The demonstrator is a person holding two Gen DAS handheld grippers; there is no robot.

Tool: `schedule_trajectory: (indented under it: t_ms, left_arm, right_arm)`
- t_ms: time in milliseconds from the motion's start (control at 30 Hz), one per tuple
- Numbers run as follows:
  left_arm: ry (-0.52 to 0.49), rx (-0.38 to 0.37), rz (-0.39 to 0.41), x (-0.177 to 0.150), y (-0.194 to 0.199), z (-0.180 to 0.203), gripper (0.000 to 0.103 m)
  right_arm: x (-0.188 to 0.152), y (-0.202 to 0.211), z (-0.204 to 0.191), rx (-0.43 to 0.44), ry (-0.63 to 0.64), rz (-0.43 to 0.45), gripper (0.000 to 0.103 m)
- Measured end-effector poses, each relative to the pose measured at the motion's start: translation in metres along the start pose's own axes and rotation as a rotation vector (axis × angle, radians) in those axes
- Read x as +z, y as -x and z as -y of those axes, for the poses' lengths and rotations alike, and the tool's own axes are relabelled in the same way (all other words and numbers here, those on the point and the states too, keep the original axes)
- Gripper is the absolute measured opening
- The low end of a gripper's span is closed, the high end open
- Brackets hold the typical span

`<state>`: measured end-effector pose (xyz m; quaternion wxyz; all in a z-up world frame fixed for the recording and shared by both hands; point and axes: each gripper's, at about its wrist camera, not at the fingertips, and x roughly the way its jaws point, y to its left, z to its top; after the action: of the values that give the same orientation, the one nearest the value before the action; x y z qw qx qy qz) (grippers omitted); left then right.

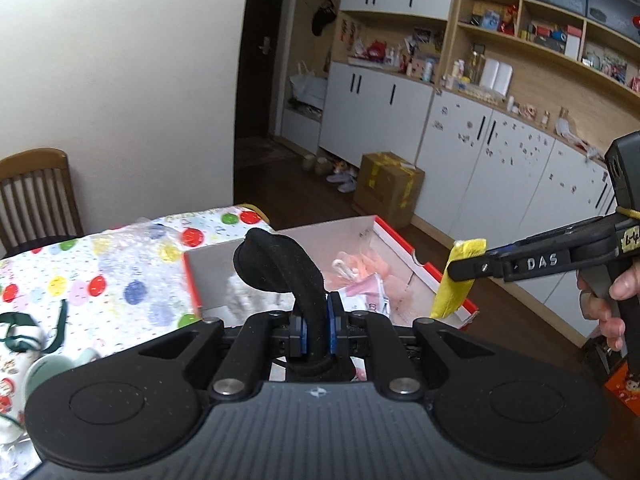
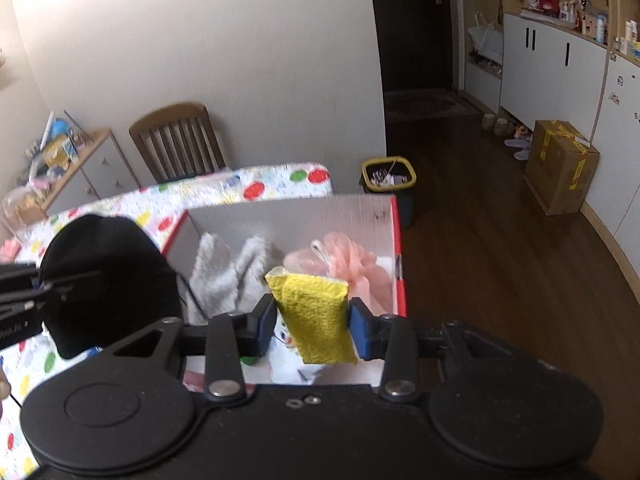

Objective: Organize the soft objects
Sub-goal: 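Carry the yellow sponge and black mask over the box with both tools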

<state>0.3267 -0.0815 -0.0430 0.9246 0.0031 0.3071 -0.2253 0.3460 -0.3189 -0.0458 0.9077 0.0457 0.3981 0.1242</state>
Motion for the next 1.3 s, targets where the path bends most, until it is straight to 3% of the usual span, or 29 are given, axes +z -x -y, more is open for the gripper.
schedule_trajectory:
  t_ms: [533, 1300]
  left_arm:
    - [-0.001, -0.008, -0.144, 0.002, -0.086, 0.014, 0.009]
    - [0.038, 0.143, -0.328, -0.014, -0.138, -0.013, 0.009]
  right_arm:
    - [-0.008, -0.055, 0.006, 0.027, 0.089, -0.142, 0.038]
    - [0.002, -0.108, 0.007, 0.047, 0.142, -0.21, 0.038]
